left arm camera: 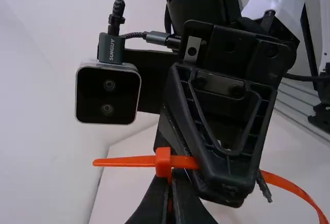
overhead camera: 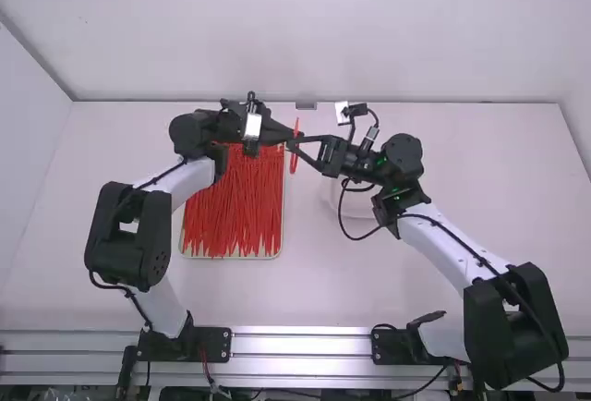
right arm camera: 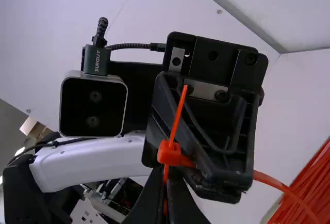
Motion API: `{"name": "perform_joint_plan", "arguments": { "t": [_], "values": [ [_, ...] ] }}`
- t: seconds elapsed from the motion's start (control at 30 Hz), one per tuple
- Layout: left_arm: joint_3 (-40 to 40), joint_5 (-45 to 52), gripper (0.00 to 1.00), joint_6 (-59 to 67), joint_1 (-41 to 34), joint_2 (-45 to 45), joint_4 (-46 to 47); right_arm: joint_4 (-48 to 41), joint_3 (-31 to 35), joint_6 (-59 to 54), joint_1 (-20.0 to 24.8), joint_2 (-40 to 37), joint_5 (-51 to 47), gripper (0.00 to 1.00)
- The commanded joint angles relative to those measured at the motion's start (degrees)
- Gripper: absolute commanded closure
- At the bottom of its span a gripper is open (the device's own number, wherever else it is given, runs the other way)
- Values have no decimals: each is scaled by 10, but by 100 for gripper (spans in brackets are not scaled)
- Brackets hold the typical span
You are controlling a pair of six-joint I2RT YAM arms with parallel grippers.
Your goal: Fasten the cable tie
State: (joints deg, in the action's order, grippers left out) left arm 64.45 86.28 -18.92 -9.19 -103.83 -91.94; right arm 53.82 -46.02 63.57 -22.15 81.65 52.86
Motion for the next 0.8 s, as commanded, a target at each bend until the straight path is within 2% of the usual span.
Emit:
{"name": "perform_joint_plan", "arguments": {
  "t": [0.0, 0.77],
  "values": [
    [-11, 35, 99, -1, -11, 3, -8, 4, -17, 6, 28, 1, -45, 100],
    [-33, 35, 99, 24, -21, 3, -8, 26, -24, 12, 42, 1, -54, 100]
  ]
}}
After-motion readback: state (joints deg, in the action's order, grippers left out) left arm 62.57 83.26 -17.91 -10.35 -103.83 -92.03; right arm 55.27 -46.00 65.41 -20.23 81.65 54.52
